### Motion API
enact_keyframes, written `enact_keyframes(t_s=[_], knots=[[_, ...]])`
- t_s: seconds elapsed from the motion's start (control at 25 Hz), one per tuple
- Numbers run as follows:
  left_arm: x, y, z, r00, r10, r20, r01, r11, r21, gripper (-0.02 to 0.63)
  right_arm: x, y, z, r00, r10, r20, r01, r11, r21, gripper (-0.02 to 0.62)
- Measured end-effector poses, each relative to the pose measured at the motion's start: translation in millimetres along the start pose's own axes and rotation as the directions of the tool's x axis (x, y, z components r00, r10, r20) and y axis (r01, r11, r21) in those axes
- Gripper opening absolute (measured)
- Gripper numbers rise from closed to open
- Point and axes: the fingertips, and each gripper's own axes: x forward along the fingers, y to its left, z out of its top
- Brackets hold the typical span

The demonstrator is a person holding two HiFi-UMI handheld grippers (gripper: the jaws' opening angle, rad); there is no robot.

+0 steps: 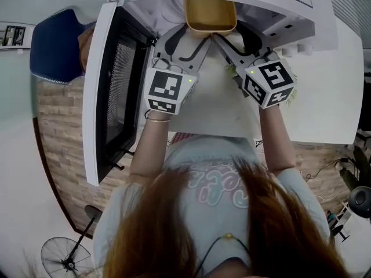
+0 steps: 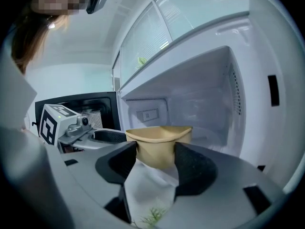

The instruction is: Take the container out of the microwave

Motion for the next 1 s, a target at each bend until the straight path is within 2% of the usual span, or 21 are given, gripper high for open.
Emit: enact_keyframes(t_s=[0.4, 0.76, 1.0], knots=[[-22, -10, 16, 1.000, -0.007, 0.030, 0.008, 1.000, -0.001, 0.225, -19, 19, 14, 1.000, -0.018, 0.022, 0.019, 0.999, -0.035, 0.244], [-41, -23, 14, 1.000, -0.015, 0.027, 0.015, 1.000, -0.020, 0.225, -35, 36, 16, 0.998, -0.037, 0.043, 0.039, 0.998, -0.050, 0.244], [-52, -30, 20, 0.999, -0.032, 0.044, 0.032, 0.999, -0.003, 0.225, -46, 47, 18, 0.997, -0.059, 0.058, 0.063, 0.996, -0.067, 0.241]])
